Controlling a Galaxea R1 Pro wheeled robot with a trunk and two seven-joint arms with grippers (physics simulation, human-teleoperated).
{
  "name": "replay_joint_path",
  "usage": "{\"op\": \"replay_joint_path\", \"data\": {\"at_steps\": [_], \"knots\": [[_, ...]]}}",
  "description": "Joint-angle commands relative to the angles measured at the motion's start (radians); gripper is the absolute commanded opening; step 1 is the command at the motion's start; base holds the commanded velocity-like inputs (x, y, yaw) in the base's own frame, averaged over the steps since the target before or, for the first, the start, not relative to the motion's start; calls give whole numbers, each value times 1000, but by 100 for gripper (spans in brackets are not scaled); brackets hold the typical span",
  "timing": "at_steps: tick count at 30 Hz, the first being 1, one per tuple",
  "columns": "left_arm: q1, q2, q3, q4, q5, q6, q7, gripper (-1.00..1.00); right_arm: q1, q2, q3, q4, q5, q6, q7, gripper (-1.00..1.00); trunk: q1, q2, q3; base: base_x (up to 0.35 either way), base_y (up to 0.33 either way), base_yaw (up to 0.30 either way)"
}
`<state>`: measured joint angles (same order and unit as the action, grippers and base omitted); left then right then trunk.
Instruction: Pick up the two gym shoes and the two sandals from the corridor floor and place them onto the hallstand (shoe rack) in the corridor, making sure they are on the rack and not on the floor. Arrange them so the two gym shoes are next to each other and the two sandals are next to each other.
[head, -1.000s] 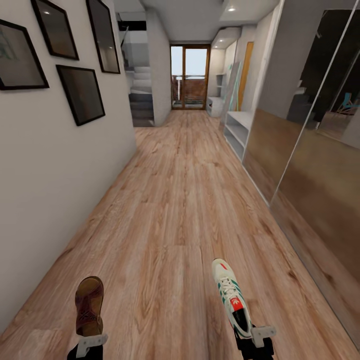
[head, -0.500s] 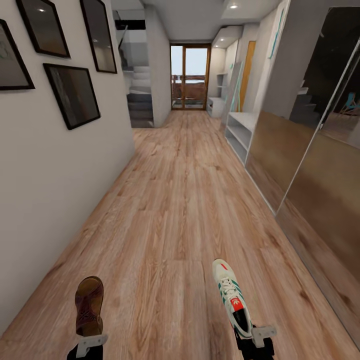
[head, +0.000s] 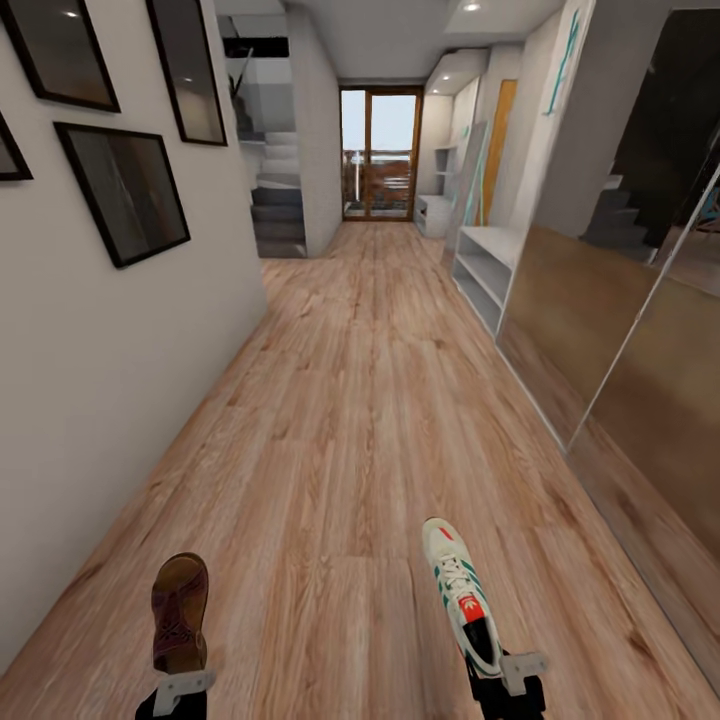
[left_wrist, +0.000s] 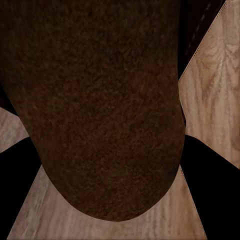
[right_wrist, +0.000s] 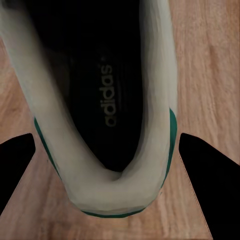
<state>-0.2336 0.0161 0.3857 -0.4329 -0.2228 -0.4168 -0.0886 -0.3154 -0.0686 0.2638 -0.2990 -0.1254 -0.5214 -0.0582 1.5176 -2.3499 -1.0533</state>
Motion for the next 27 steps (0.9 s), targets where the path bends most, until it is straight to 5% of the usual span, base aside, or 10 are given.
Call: {"op": "replay_joint_path", "data": {"at_steps": [1, 7, 12, 14, 27], "knots": [[-1, -1, 9, 0, -6, -3, -8, -100, -1, 0, 8, 0, -9, -3, -4, -100, 0, 0, -1, 336, 0, 0], [0, -1, 9, 2, -6, -3, -8, -100, -1, 1, 4, 0, -10, -5, -6, -100, 0, 0, -1, 336, 0, 0], [0, -1, 10, 1, -6, -3, -8, -100, -1, 2, -128, 0, -9, -4, -5, -100, 0, 0, -1, 336, 0, 0], [0, -1, 10, 1, -6, -3, -8, -100, -1, 1, -153, 0, -7, -4, -4, -100, 0, 0, -1, 336, 0, 0], [0, -1, 10, 2, -4, -3, -8, -100, -1, 1, -168, 1, 0, -4, 6, -100, 0, 0, -1, 336, 0, 0]]}}
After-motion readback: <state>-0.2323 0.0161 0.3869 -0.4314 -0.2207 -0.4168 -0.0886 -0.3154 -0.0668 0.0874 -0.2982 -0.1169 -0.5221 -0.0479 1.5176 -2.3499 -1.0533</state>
